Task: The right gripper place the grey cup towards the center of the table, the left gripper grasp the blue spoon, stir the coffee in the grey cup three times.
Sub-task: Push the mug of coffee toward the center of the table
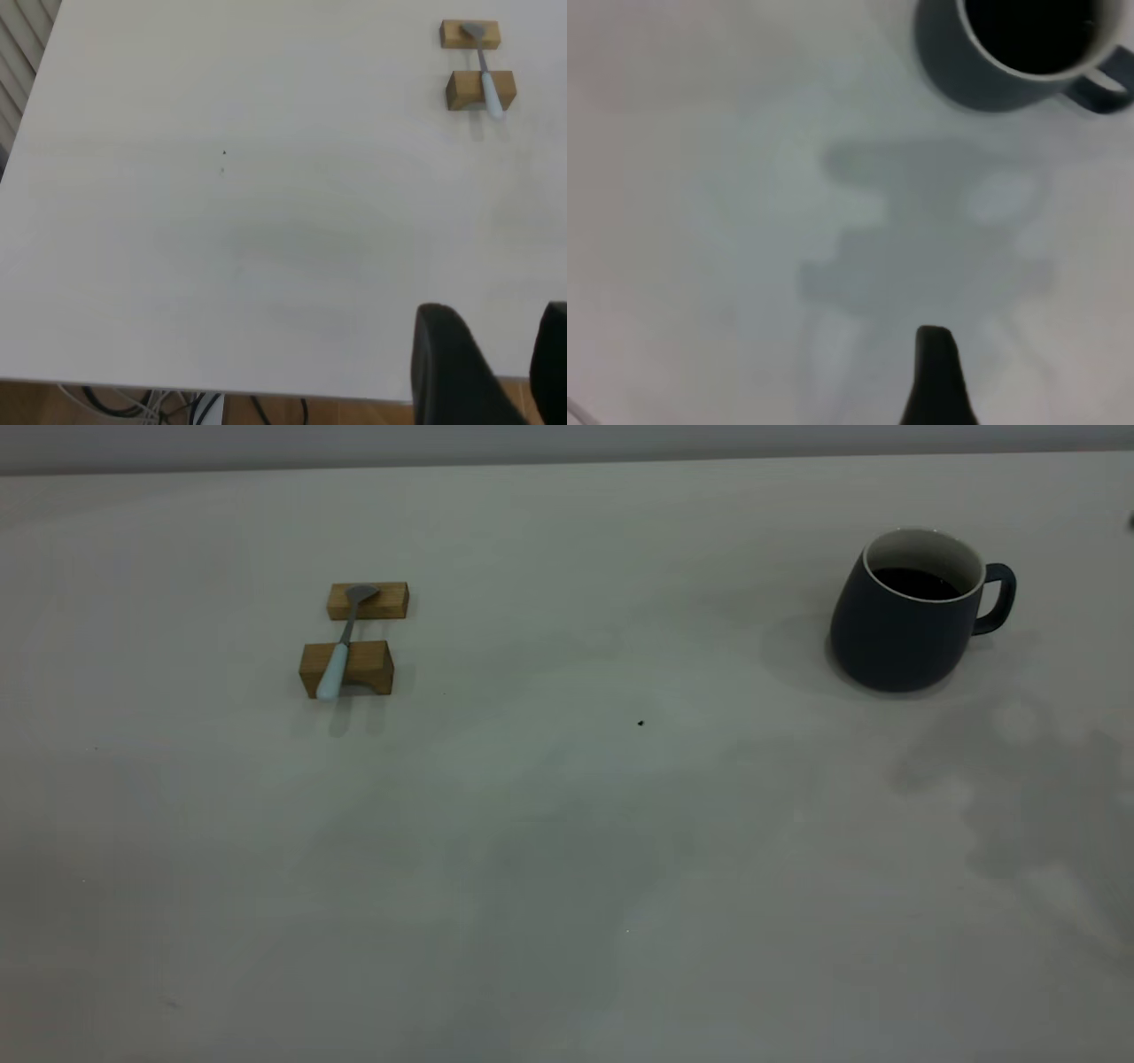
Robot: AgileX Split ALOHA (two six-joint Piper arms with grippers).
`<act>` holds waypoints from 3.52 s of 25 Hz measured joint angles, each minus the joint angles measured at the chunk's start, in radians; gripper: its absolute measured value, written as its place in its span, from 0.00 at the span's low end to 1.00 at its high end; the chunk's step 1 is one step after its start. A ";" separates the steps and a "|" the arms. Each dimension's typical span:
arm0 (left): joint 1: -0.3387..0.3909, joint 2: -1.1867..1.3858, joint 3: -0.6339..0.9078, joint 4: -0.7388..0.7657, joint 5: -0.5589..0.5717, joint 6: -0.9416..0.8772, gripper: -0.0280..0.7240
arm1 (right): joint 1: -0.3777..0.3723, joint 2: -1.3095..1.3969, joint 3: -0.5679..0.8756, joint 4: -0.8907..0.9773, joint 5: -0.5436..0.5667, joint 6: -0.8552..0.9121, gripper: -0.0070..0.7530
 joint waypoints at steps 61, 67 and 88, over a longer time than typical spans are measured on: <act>0.000 0.000 0.000 0.000 0.000 0.000 0.44 | 0.063 0.736 -0.549 -0.067 -0.084 -0.596 0.22; 0.000 0.000 0.000 0.000 0.000 0.000 0.44 | 0.200 0.736 -0.549 -0.052 -0.091 -0.532 0.22; 0.000 0.000 0.000 0.000 0.000 0.000 0.44 | 0.400 0.745 -0.549 -0.061 -0.189 -0.250 0.29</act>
